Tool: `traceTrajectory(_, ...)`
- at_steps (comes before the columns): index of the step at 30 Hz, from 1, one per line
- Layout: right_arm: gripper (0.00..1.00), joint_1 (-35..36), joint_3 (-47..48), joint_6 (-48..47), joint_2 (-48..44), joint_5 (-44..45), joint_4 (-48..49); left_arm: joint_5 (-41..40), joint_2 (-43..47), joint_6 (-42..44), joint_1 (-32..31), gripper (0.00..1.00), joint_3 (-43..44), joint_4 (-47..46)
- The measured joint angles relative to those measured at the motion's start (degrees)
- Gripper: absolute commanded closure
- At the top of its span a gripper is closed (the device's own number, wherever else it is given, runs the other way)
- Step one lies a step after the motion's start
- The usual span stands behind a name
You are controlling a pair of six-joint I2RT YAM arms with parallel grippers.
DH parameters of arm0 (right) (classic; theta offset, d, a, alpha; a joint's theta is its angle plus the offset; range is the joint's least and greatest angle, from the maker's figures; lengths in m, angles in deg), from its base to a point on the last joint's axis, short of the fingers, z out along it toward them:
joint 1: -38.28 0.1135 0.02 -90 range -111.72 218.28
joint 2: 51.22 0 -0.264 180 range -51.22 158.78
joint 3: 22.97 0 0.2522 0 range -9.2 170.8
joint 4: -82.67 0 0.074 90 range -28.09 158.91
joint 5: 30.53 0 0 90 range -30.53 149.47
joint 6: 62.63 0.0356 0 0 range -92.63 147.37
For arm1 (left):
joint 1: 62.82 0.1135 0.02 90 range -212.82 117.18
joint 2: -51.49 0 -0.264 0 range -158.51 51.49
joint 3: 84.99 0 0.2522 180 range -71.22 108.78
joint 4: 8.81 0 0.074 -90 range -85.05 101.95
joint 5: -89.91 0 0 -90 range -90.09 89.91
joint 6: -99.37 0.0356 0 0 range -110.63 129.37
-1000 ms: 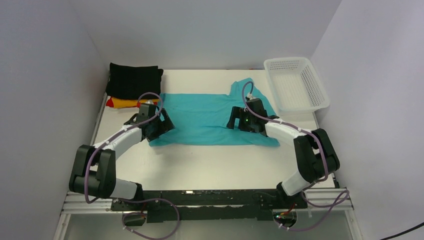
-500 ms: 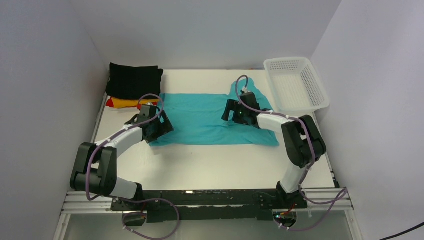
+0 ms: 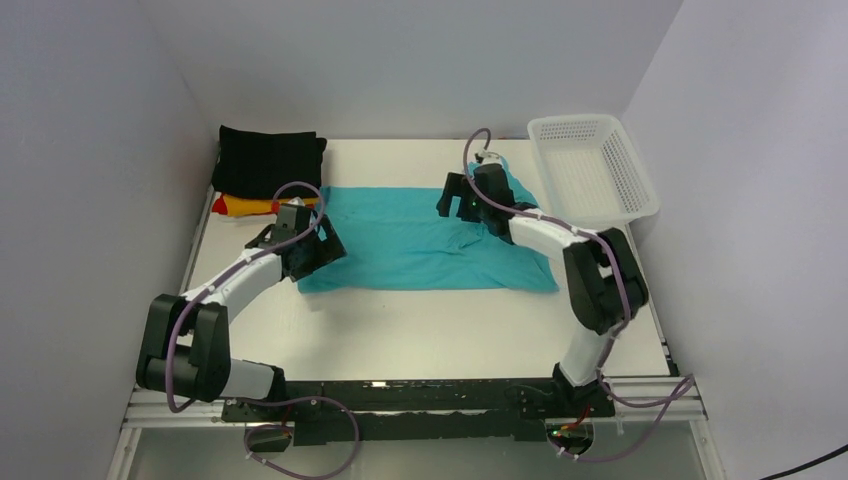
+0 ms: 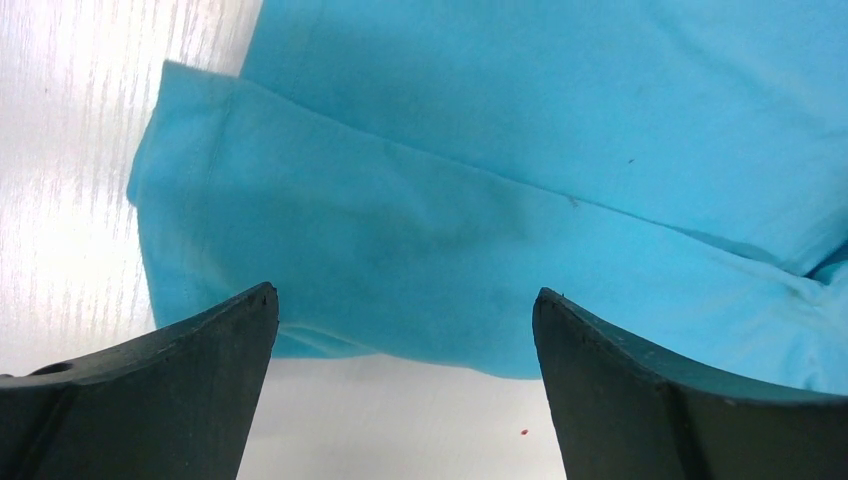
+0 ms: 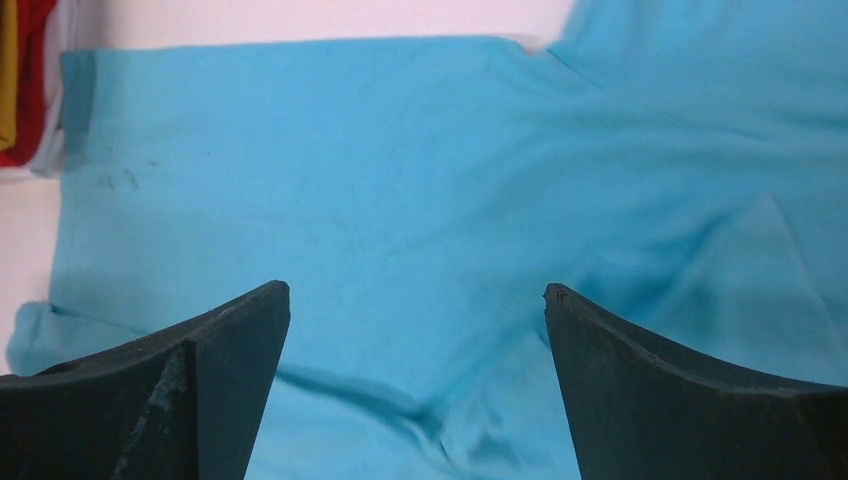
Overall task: Fold and stack the t-shirts
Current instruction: Fold the flattened tshirt in 1/3 of the way
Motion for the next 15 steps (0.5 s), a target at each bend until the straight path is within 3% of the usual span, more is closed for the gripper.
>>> traceTrajectory(6,0.00,0.0,-9.9,0.6,-10.5,4.0,-1.7,0.4,0.0,0.1,0.0,0.01,1.4,-0.8)
traceTrajectory(10,0.00,0.0,-14.3,2.1,-8.9,3.0,-2.4,0.5,0.0,0.2,0.0,0.01,1.4,-0.8)
traceTrajectory(15,0.00,0.0,-12.8,2.7,-4.5,1.7,-1.6,1.0,0.0,0.2,0.0,0.01,1.3,-0.9)
